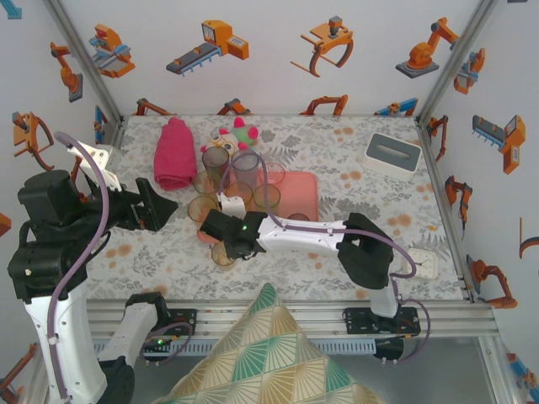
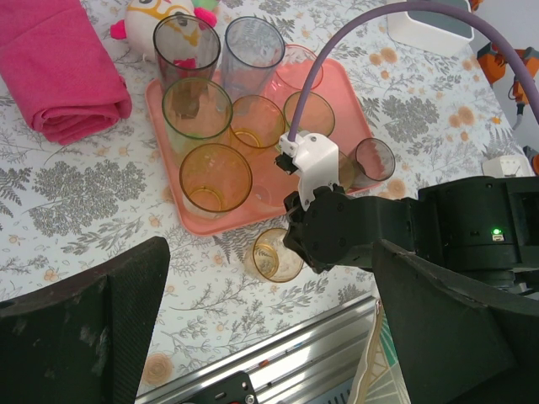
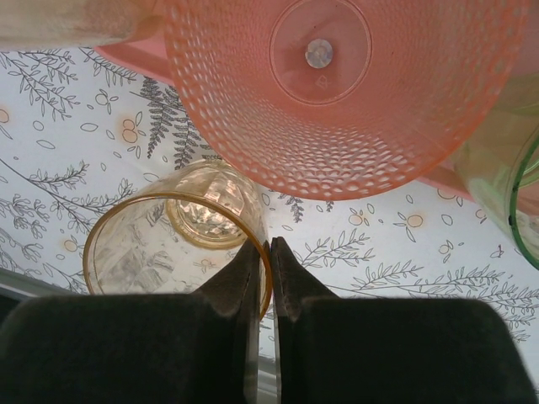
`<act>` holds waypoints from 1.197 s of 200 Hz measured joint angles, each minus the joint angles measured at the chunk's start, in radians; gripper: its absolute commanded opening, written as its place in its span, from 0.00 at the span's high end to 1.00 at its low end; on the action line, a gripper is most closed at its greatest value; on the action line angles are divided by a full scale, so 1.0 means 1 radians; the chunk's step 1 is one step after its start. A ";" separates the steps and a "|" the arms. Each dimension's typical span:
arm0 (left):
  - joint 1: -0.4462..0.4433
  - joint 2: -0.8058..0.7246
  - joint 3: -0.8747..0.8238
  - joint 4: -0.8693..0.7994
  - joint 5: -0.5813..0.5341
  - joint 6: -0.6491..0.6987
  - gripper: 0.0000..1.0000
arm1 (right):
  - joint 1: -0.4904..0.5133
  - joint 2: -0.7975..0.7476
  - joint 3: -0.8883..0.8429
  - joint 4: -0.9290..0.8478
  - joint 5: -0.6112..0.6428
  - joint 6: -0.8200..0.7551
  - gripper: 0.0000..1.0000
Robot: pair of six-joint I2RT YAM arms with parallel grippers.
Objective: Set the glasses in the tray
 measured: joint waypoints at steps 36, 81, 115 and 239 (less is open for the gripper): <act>0.000 0.000 0.000 0.000 0.000 0.000 0.03 | 0.000 0.000 0.000 0.000 0.000 -0.011 0.93; 0.000 0.002 0.002 0.000 -0.007 0.014 0.03 | 0.000 0.000 0.000 0.000 -0.010 -0.023 0.94; 0.000 0.012 0.003 0.000 -0.008 0.023 0.03 | 0.002 -0.005 0.000 -0.002 -0.026 -0.037 0.94; 0.000 0.025 0.000 0.001 -0.019 0.035 0.03 | 0.015 -0.213 -0.015 -0.056 -0.075 -0.067 0.93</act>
